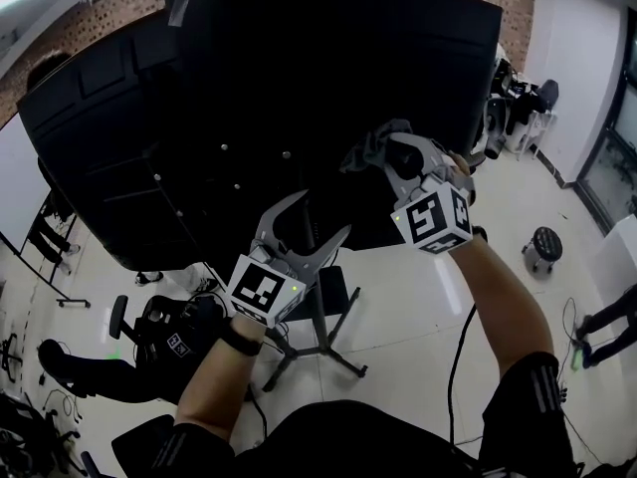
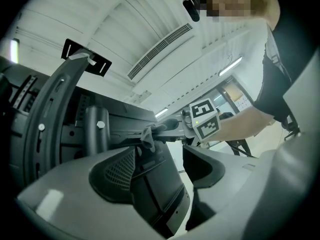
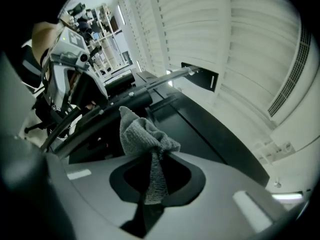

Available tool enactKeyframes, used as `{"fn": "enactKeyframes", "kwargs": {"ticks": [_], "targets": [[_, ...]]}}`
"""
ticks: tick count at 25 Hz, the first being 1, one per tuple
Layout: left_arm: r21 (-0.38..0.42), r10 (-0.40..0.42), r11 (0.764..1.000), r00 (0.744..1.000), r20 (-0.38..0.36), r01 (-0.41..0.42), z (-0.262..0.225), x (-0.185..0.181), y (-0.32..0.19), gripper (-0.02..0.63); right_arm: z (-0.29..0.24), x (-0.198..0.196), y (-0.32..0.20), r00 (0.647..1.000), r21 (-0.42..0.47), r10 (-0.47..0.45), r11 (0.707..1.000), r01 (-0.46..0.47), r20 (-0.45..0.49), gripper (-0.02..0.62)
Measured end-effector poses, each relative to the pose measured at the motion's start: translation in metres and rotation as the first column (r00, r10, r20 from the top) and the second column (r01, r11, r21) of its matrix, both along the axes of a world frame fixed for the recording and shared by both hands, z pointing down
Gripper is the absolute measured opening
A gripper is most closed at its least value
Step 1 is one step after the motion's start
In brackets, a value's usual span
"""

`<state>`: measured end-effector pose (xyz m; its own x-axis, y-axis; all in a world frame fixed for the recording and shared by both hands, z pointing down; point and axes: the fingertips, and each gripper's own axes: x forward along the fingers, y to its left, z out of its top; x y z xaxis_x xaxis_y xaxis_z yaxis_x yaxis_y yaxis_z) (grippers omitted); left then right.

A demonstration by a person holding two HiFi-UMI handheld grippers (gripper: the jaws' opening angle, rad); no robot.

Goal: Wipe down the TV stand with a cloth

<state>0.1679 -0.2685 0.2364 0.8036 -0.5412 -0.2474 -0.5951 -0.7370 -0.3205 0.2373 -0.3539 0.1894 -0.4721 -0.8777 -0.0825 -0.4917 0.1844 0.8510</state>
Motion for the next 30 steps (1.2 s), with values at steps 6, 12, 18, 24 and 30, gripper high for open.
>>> {"fn": "enactKeyframes", "kwargs": {"ticks": [6, 12, 18, 24, 30], "targets": [[-0.021, -0.033, 0.999, 0.999, 0.007, 0.033, 0.014, -0.013, 0.003, 0.318, 0.027, -0.074, 0.005, 0.989, -0.044, -0.146, 0.989, 0.144, -0.029, 0.035], [-0.029, -0.071, 0.997, 0.997, 0.01, 0.072, 0.025, -0.029, 0.008, 0.318, 0.053, -0.103, -0.006, 0.982, -0.086, -0.175, 0.982, 0.168, -0.074, 0.035], [-0.036, -0.076, 0.996, 0.997, 0.023, 0.077, 0.033, -0.028, 0.007, 0.318, 0.066, -0.079, -0.016, 0.988, -0.105, -0.145, 0.985, 0.138, -0.061, 0.035], [-0.05, -0.039, 0.998, 0.999, 0.024, 0.041, 0.036, -0.009, 0.006, 0.318, 0.075, -0.029, -0.02, 0.996, -0.115, -0.072, 0.991, 0.066, -0.048, 0.035], [-0.048, -0.007, 0.999, 1.0, 0.026, 0.008, 0.038, 0.014, 0.006, 0.318, 0.084, 0.024, -0.024, 0.999, -0.139, 0.013, 0.99, -0.019, -0.041, 0.035]]}}
